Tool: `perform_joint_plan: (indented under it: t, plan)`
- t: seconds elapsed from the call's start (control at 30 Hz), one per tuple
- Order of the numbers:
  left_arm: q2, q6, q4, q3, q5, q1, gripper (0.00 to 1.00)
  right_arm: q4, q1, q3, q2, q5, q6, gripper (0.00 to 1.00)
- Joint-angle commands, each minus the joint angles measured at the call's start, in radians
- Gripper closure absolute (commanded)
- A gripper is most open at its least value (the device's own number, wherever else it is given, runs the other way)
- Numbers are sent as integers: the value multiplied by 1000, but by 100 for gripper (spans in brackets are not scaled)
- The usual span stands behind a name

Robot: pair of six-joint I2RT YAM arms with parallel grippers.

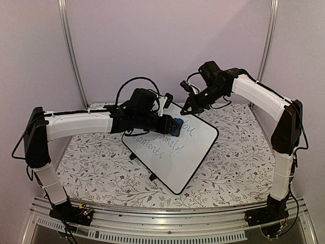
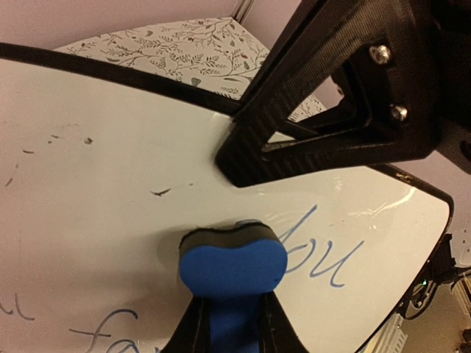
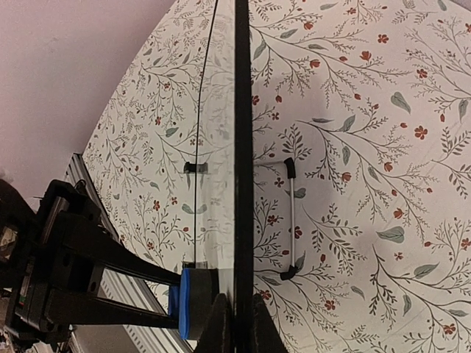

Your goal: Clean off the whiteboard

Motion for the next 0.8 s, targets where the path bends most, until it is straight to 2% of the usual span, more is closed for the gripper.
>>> perform_joint_plan:
  t: [0.0, 0.5, 0.77]
  plan:
    - [46, 22, -26, 19, -54, 22, 100, -20, 74, -9, -13, -10, -99, 100]
    - [73, 40, -30, 77, -45, 43, 100, -21, 76, -5, -6, -10, -99, 100]
    - [34, -7, 9, -67, -18, 34, 100, -22, 76, 4, -4, -6, -99, 100]
